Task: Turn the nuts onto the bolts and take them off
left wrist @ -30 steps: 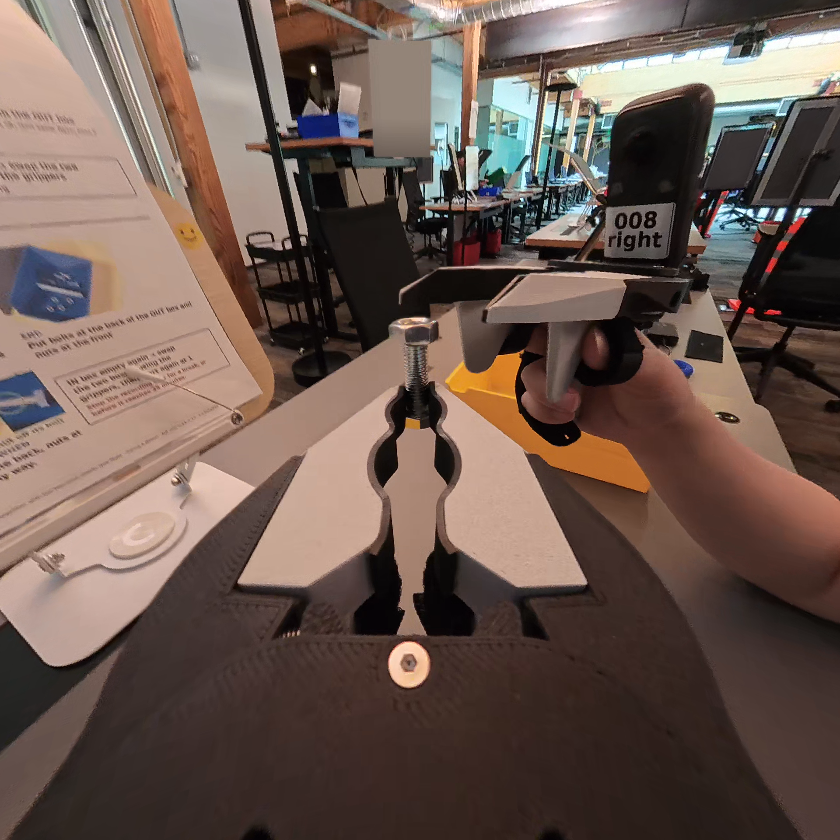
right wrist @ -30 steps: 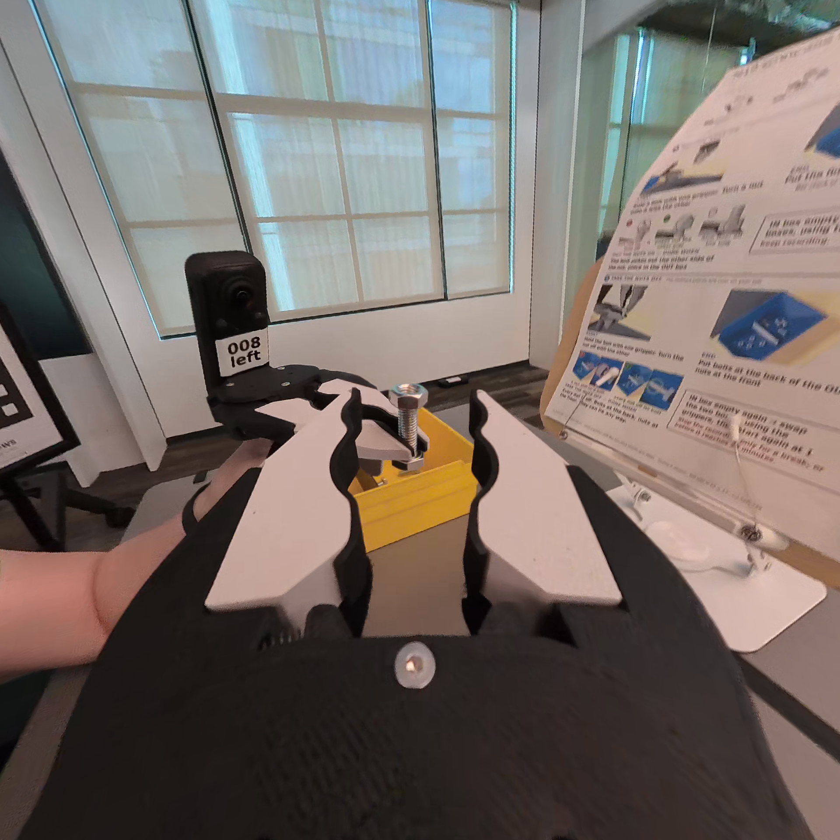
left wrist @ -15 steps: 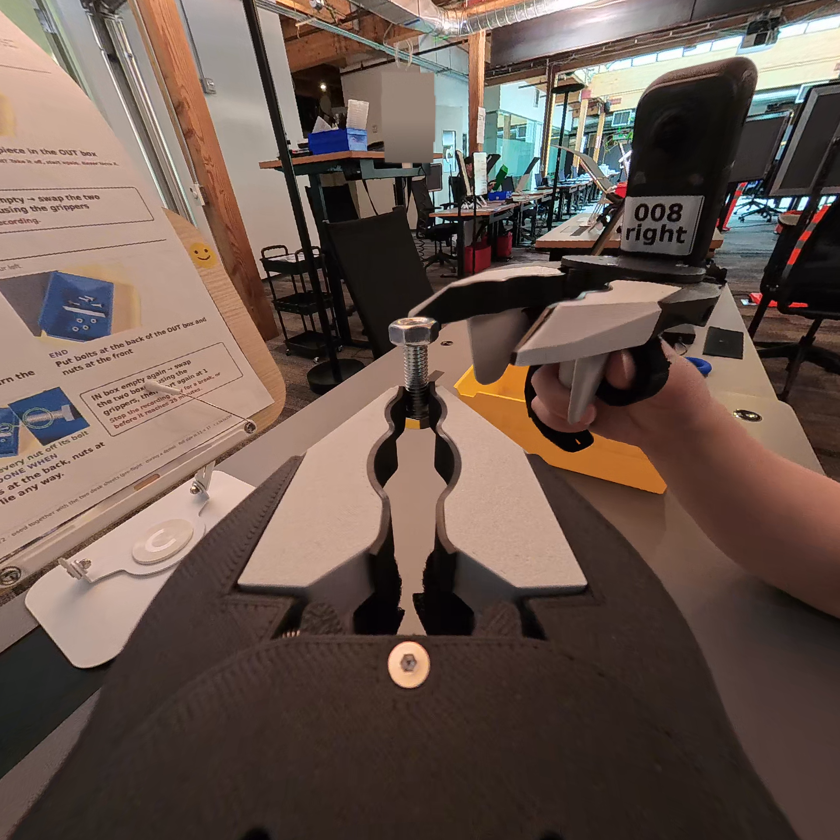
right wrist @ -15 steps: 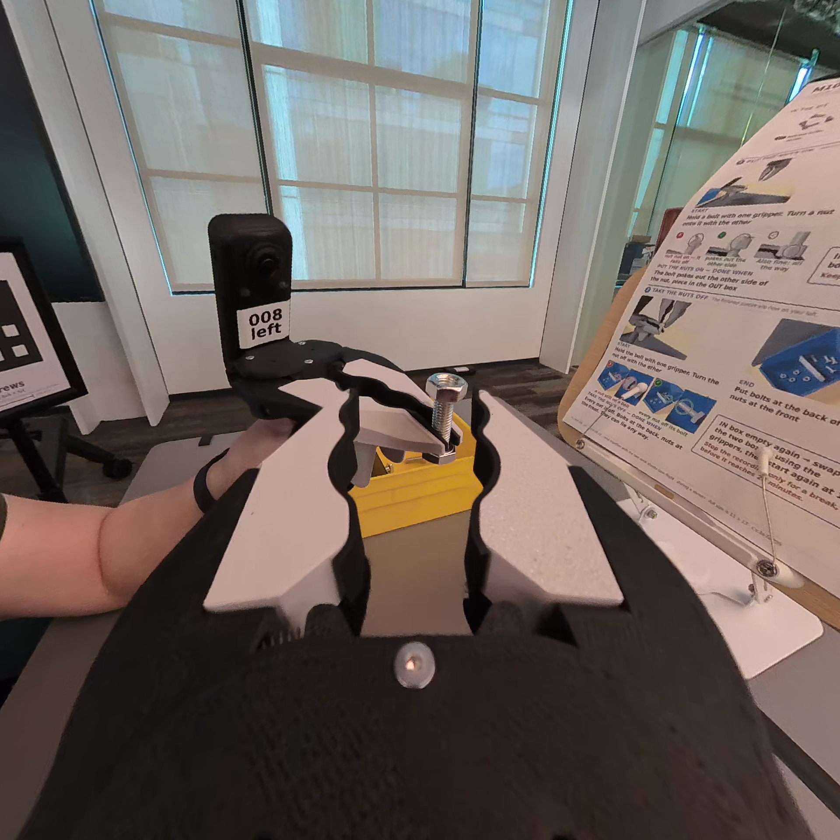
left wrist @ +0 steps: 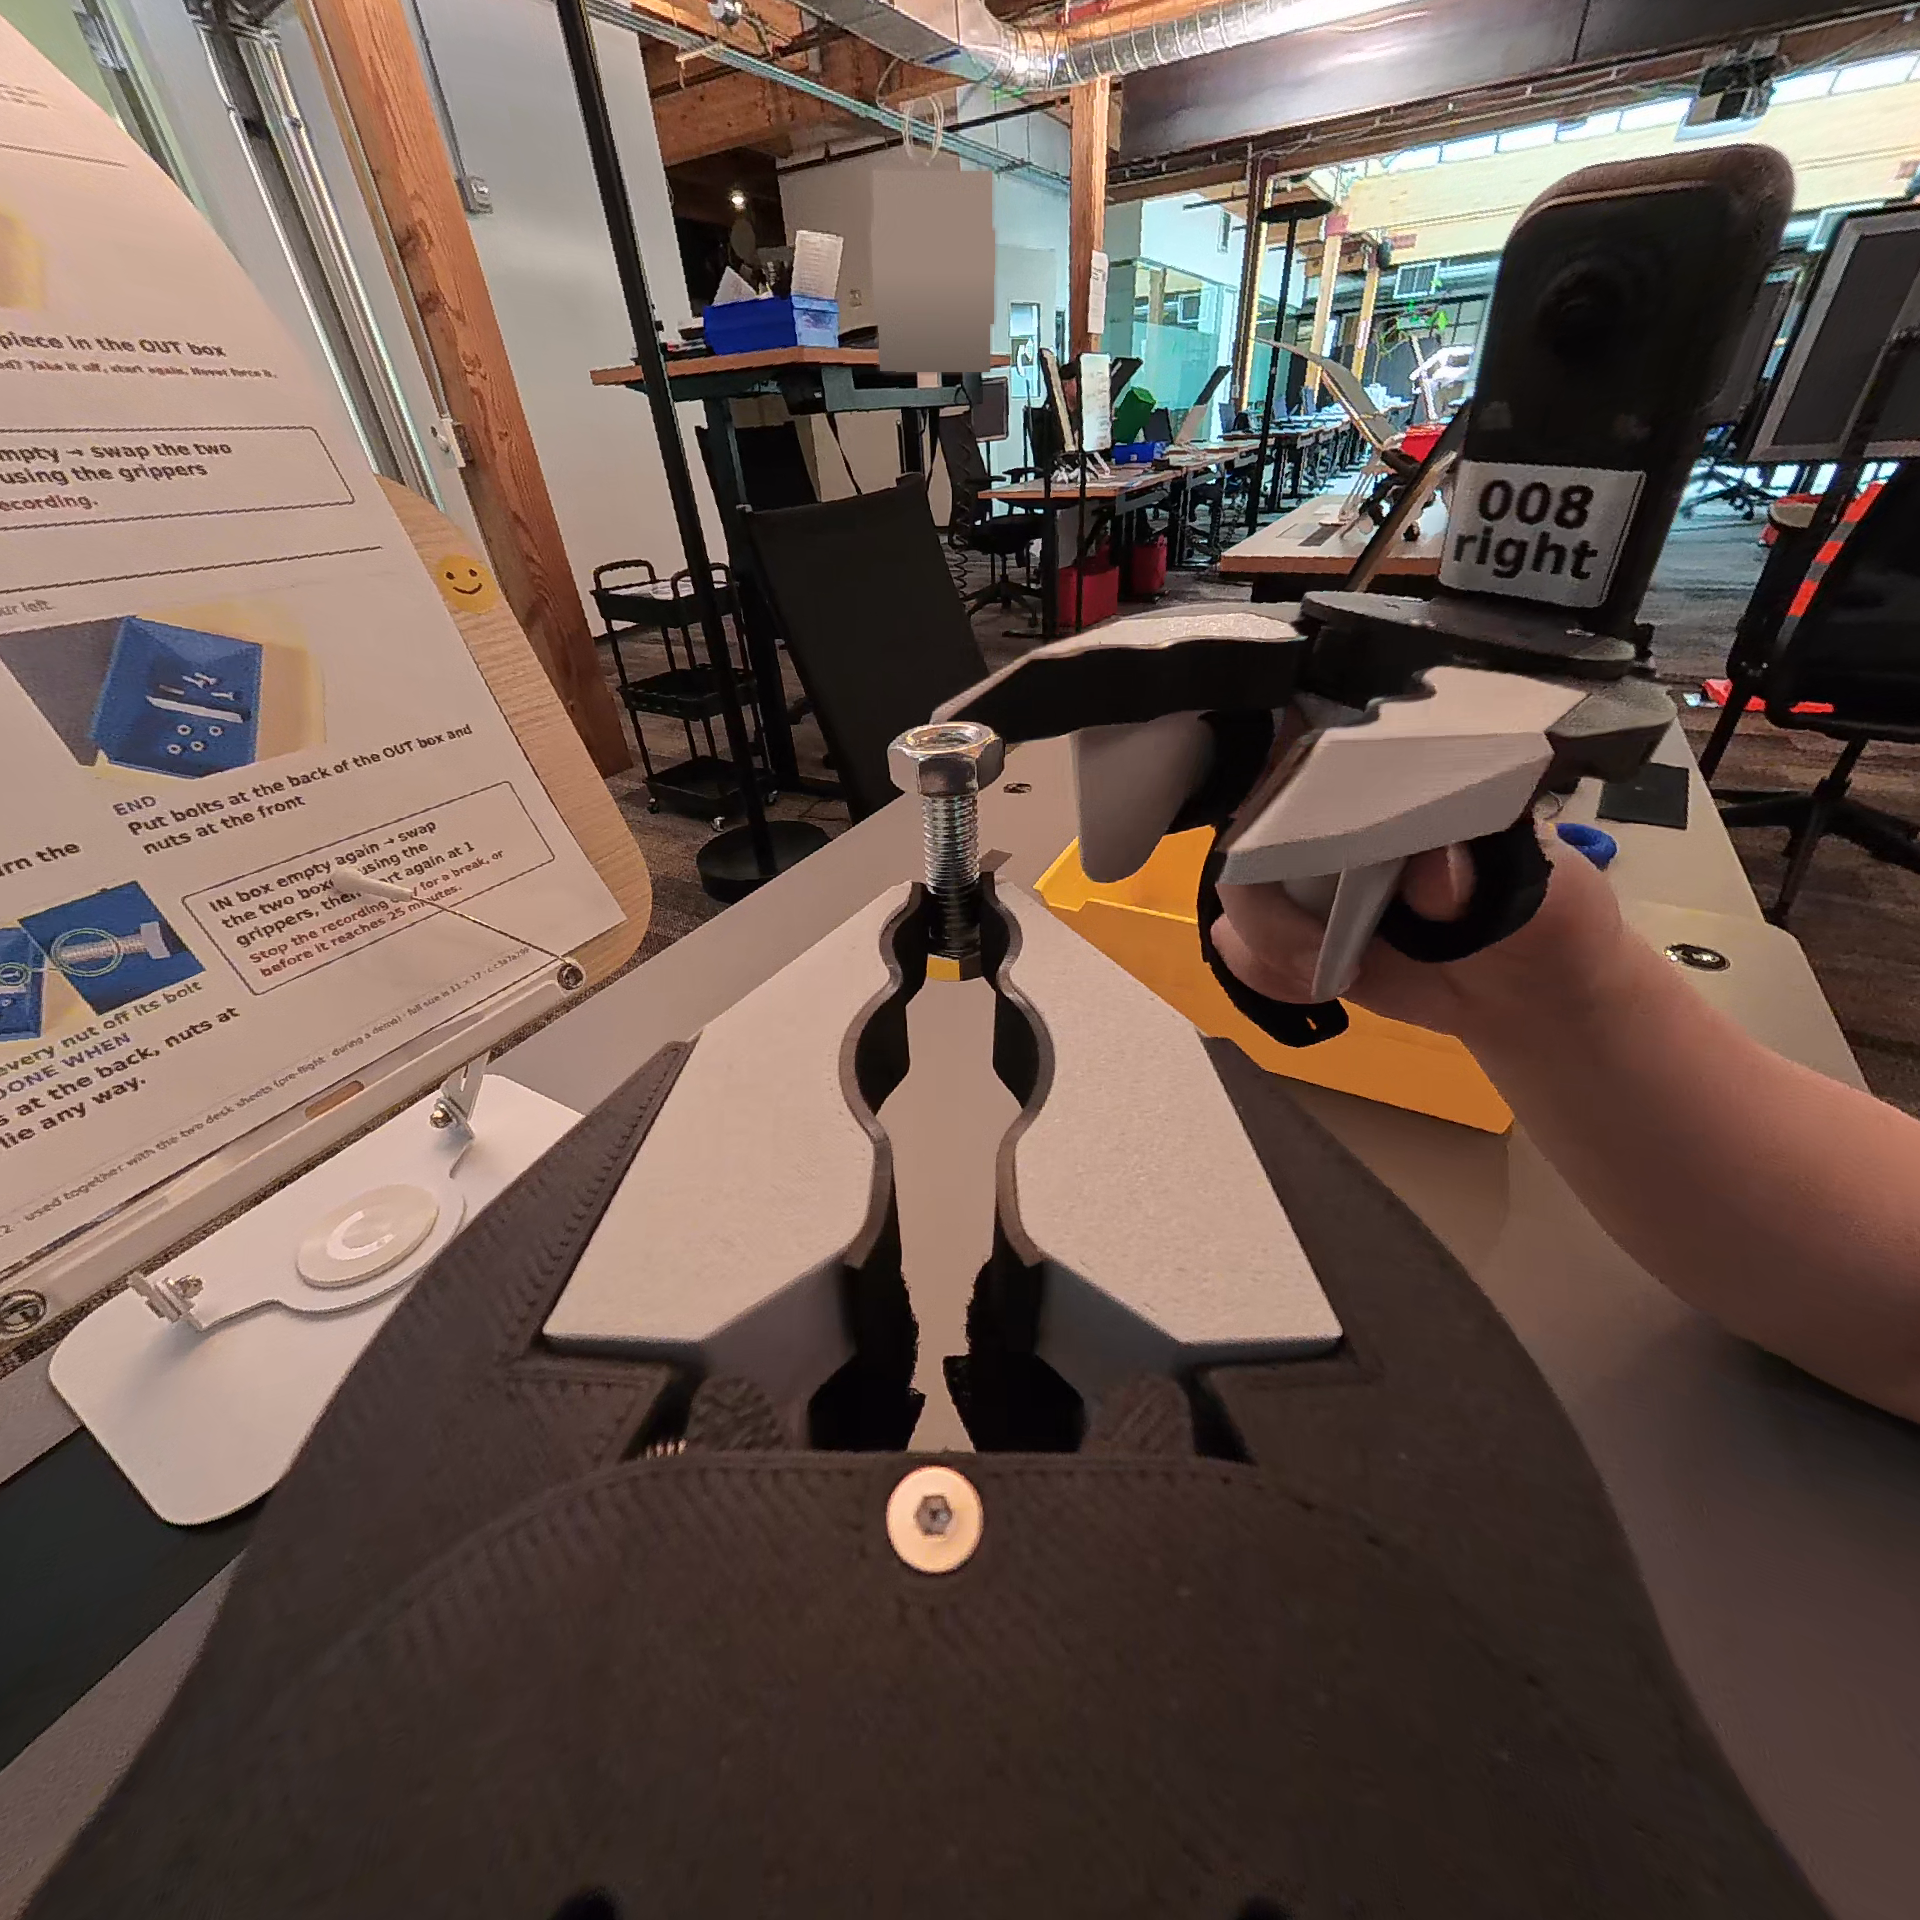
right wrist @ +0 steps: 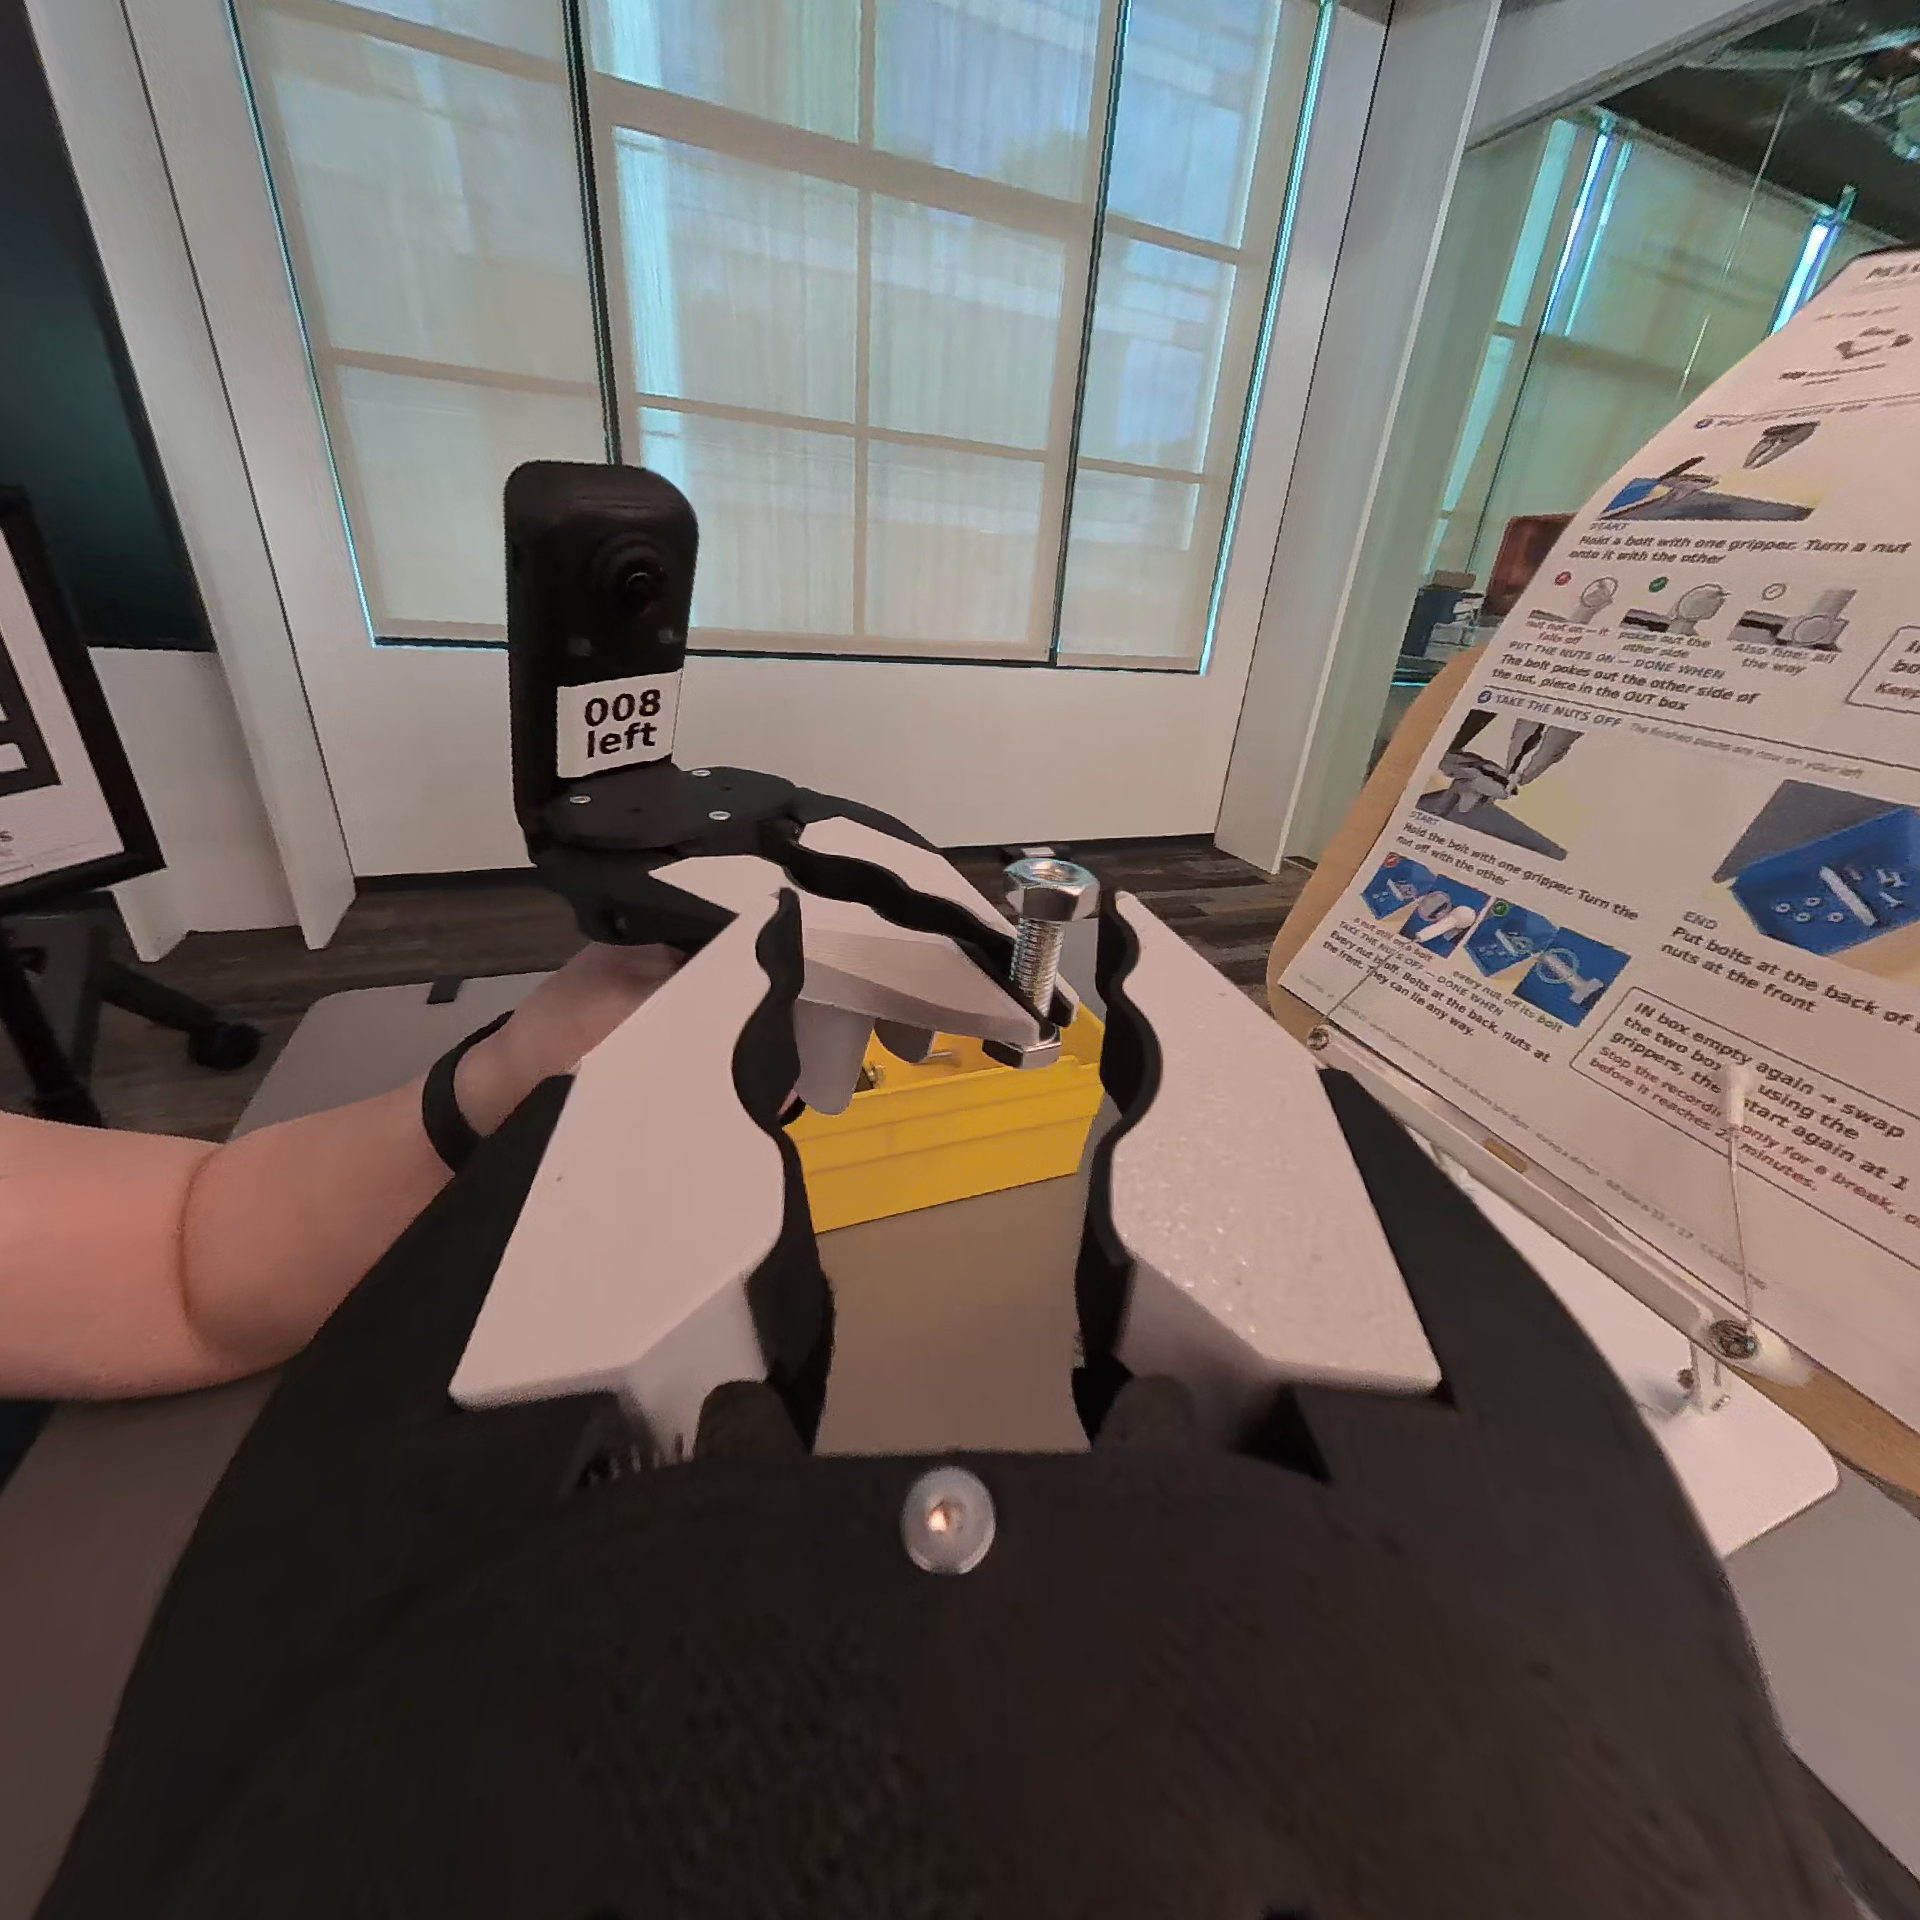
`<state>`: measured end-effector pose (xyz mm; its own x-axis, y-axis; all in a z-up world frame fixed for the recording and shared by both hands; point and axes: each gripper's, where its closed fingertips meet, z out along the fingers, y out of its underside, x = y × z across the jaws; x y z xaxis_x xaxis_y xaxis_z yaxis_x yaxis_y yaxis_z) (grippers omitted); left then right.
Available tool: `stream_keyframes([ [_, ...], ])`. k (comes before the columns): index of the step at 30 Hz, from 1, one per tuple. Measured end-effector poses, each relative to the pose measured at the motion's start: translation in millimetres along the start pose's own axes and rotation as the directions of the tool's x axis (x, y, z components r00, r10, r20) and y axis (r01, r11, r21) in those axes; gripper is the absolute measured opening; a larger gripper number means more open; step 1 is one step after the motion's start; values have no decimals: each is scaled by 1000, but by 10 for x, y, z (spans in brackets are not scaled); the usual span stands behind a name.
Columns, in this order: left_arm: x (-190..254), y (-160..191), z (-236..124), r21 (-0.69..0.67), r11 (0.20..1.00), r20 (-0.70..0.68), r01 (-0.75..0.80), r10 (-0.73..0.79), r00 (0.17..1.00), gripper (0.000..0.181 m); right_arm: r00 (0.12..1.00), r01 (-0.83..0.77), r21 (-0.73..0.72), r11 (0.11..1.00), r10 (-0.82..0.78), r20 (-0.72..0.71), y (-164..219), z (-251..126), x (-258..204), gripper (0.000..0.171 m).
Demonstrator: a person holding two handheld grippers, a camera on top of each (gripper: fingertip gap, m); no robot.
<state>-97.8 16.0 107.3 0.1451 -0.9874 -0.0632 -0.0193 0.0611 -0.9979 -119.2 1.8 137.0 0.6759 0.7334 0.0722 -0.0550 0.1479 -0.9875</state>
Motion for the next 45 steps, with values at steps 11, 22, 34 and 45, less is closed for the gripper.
stream_keyframes([
  [11, 165, 27, 41, -22, 999, -74, -36, 34, 997, 7, 1000, 15, 32, 999, -16, 15, -91, -161, 84, 25],
  [22, 212, 31, 58, -21, 999, -89, -35, 33, 996, 7, 999, -14, 4, 1000, 14, 45, -14, -170, 117, 15],
  [34, 310, -45, 25, 15, 999, -179, 43, -39, 983, 7, 987, -95, 65, 993, 86, 134, -85, -199, 56, 15],
  [45, 70, -10, 17, -5, 1000, 0, -13, 13, 1000, 7, 994, -40, 88, 995, 49, -100, -33, -61, 185, 12],
])
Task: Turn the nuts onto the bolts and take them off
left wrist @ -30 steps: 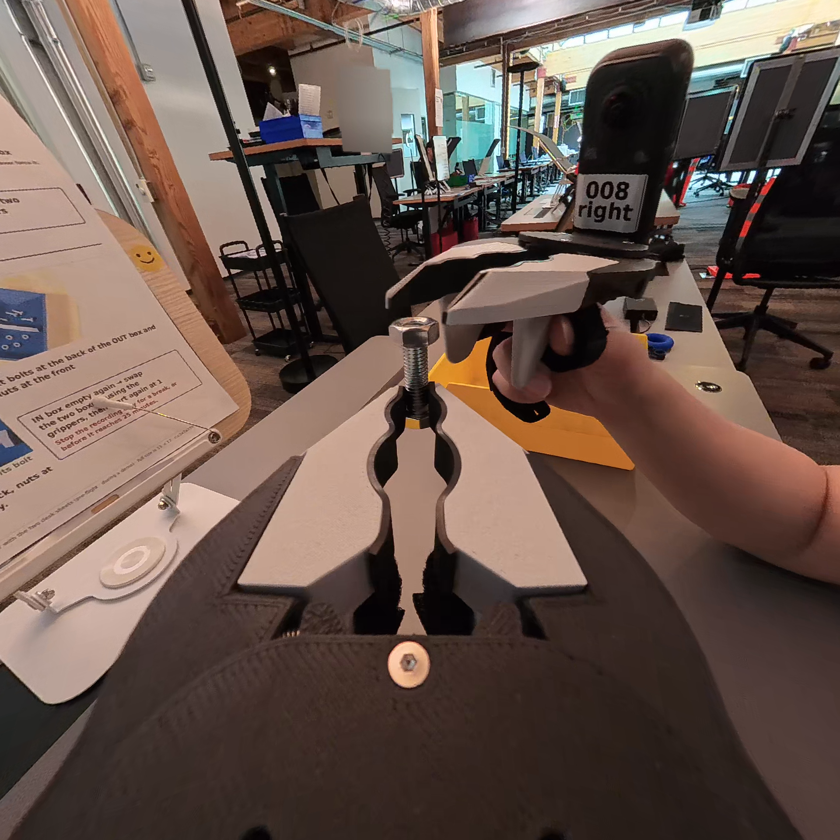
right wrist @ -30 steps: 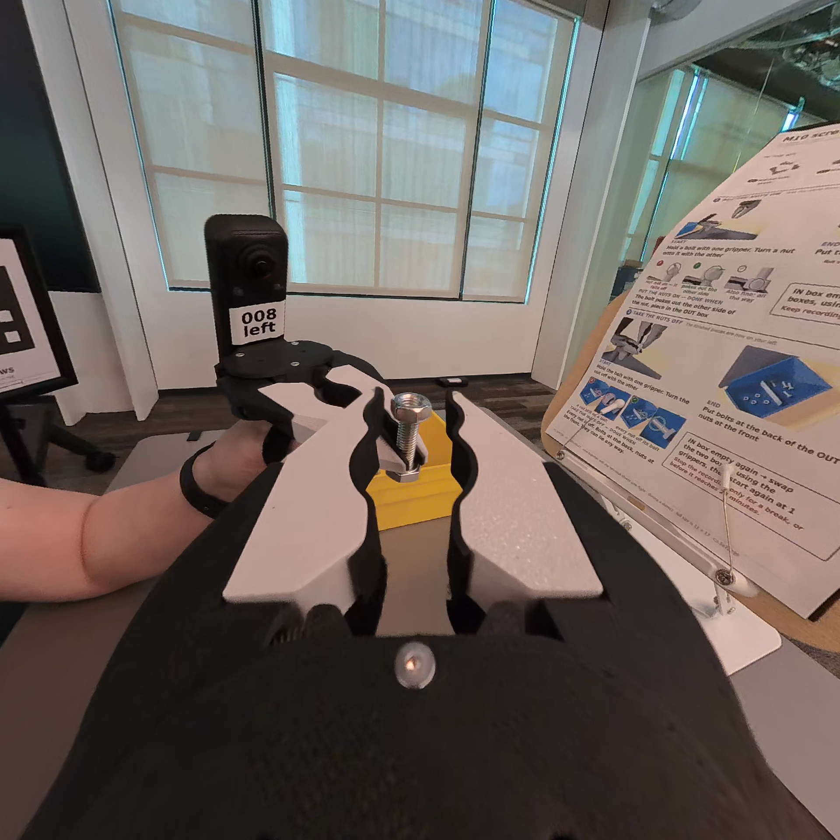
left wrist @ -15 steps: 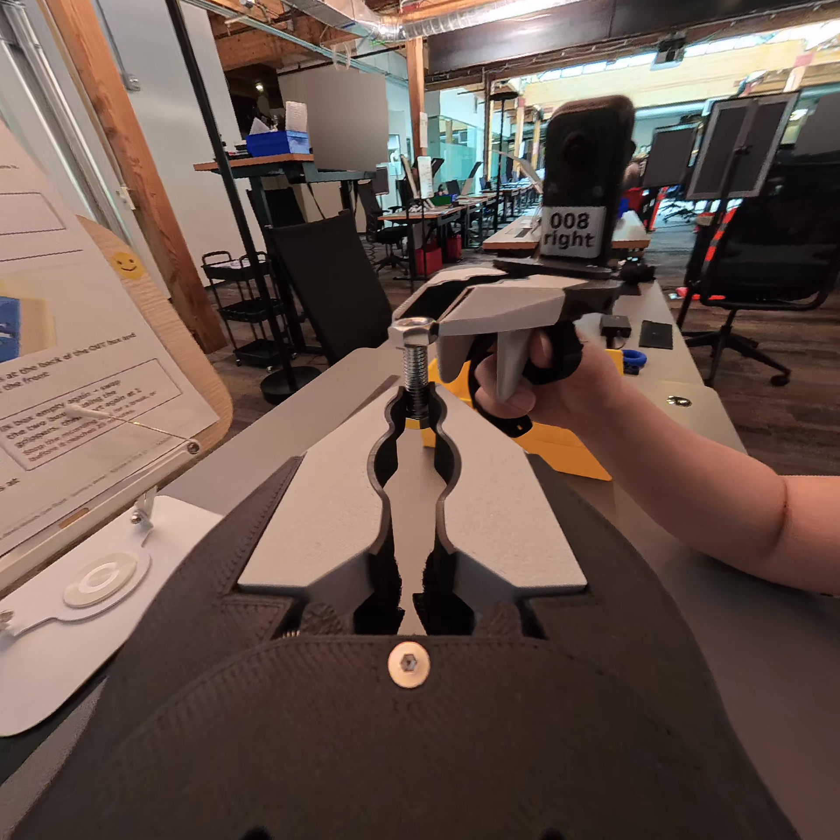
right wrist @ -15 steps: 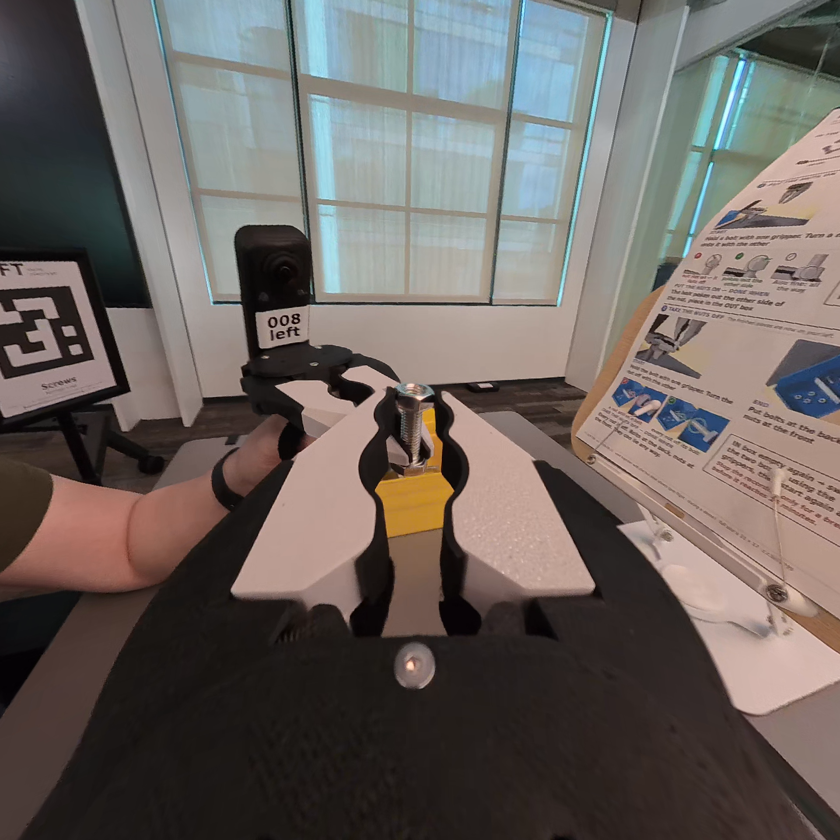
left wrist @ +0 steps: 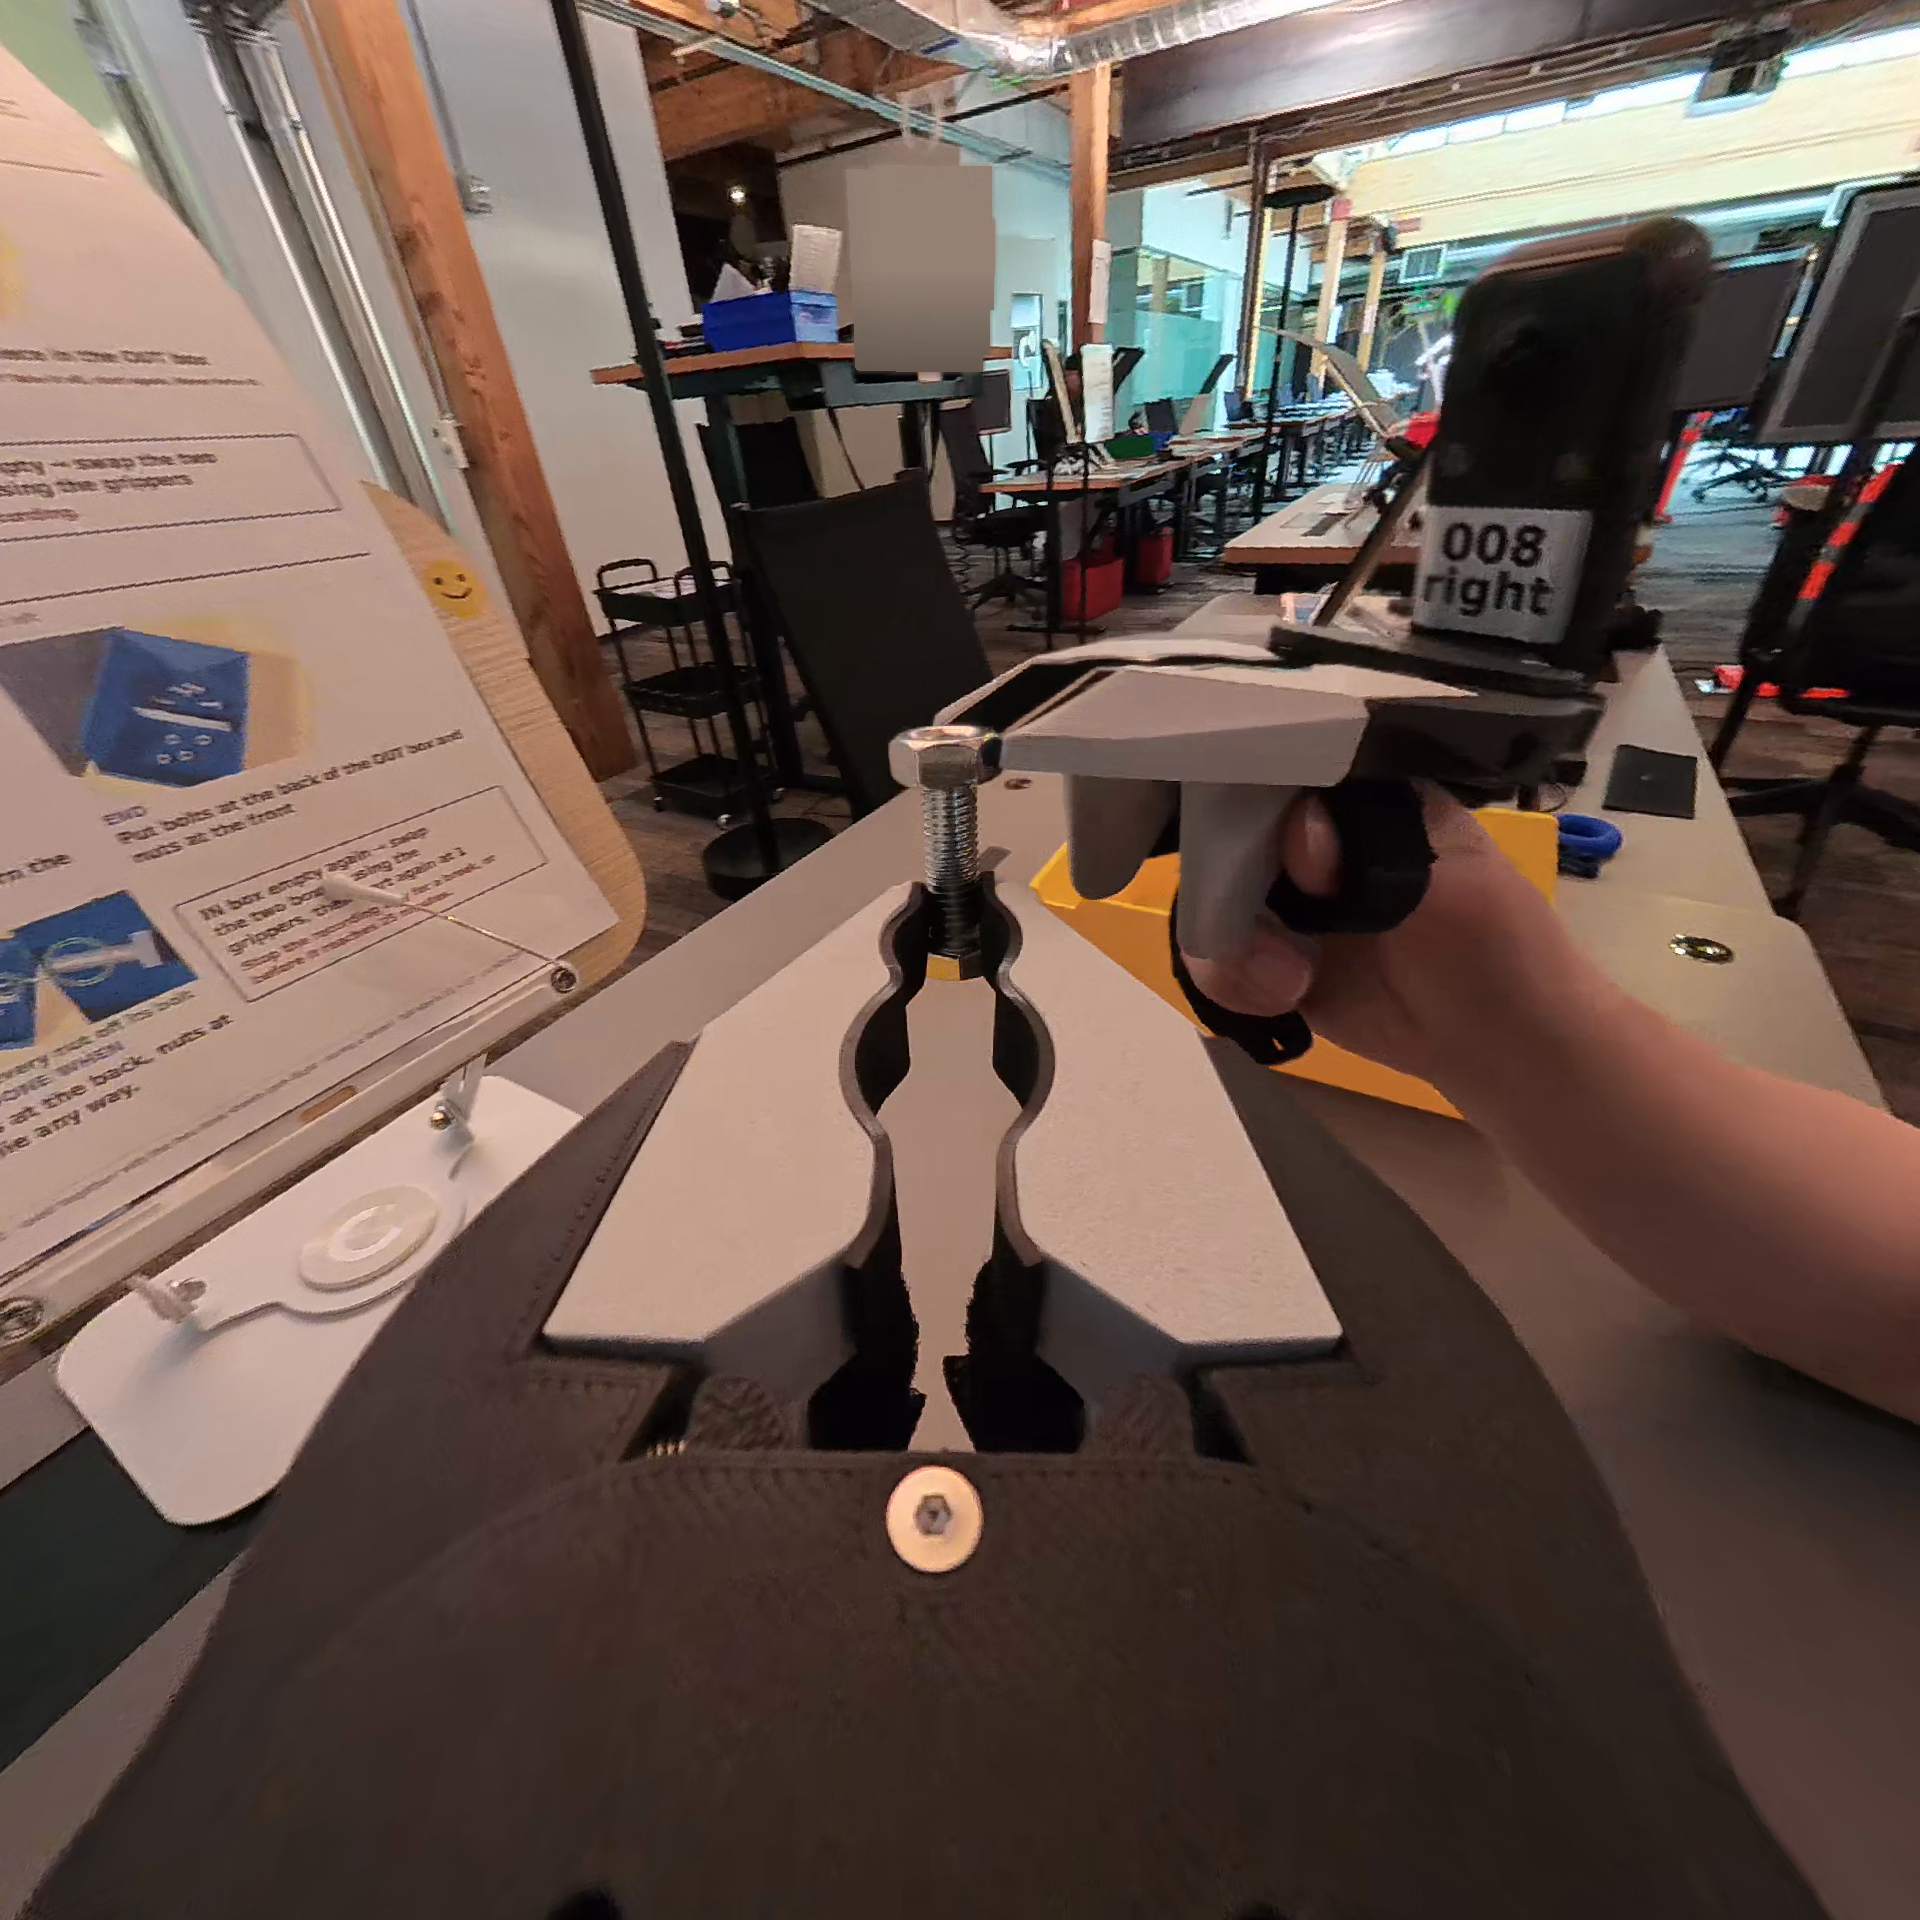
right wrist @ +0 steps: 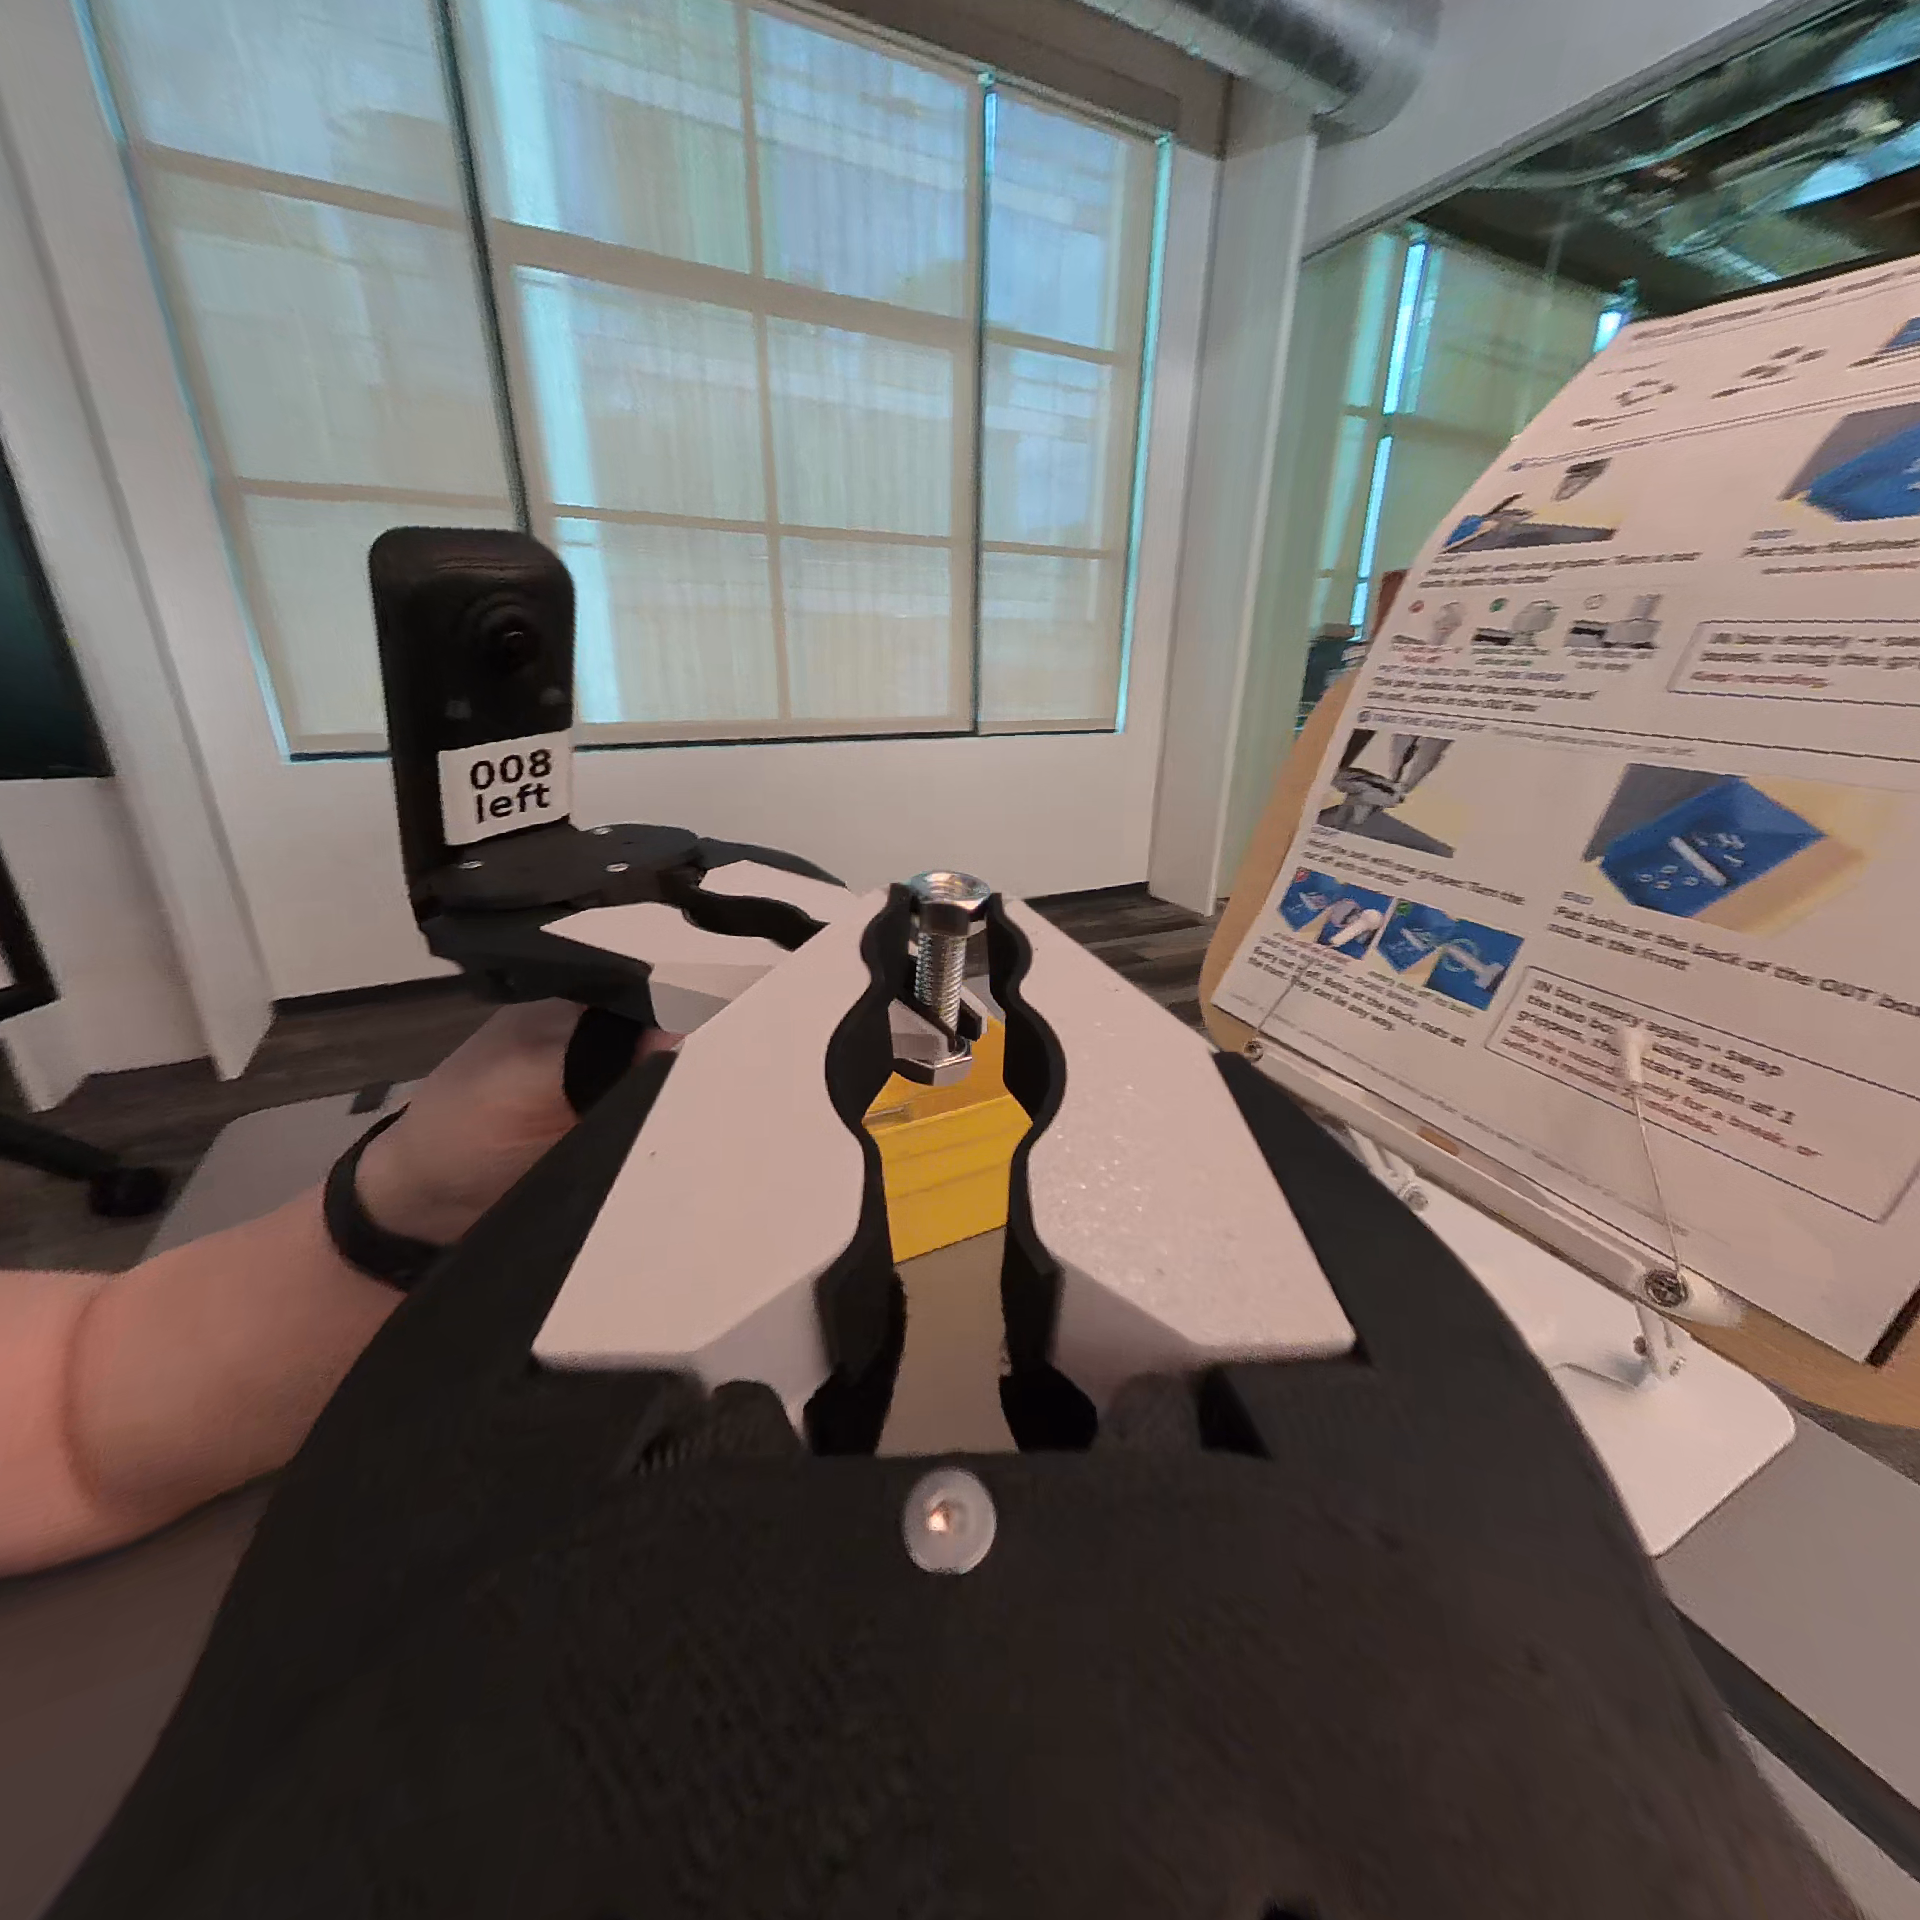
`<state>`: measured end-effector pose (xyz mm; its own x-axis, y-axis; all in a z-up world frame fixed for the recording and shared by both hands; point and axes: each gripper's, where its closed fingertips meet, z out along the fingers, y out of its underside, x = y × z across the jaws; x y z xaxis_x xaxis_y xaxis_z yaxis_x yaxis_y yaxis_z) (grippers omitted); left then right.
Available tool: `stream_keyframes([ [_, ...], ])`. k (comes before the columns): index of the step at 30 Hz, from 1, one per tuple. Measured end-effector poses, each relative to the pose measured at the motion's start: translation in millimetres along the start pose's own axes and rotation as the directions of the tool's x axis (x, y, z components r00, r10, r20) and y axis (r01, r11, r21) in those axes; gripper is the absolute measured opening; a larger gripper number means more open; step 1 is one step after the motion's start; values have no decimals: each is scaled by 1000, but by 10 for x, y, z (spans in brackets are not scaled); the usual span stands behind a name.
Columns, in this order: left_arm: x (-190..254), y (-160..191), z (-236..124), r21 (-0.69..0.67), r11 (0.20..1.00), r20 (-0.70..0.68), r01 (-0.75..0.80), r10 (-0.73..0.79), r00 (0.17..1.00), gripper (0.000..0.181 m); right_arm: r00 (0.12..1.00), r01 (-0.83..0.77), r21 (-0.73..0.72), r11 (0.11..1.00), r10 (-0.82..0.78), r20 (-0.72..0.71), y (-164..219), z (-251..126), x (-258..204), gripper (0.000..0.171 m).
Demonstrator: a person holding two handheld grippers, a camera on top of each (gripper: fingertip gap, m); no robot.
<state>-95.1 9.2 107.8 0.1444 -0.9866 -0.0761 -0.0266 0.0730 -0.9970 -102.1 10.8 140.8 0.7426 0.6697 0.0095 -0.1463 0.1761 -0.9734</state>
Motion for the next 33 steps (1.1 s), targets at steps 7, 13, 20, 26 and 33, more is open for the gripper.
stream_keyframes([
  [7, -43, -2, -14, 0, 1000, 15, 10, -10, 1000, 7, 999, -4, 32, 999, 5, -41, -22, 23, -24, 12],
  [13, -52, 13, -9, -7, 1000, 19, 12, -12, 1000, 7, 999, 8, 11, 1000, -8, -39, -20, 14, -37, 12],
  [20, -65, 5, -19, -3, 1000, 18, 19, -19, 1000, 7, 995, 67, -3, 998, -67, -72, -36, 4, -13, 24],
  [26, -71, 2, -21, -4, 1000, 24, 10, -10, 1000, 7, 991, 128, -46, 991, -130, -27, 37, 76, -135, 39],
  [33, -135, -40, -76, 14, 999, 29, 36, -37, 999, 7, 991, 130, -38, 991, -131, -16, -7, 60, -182, 35],
])
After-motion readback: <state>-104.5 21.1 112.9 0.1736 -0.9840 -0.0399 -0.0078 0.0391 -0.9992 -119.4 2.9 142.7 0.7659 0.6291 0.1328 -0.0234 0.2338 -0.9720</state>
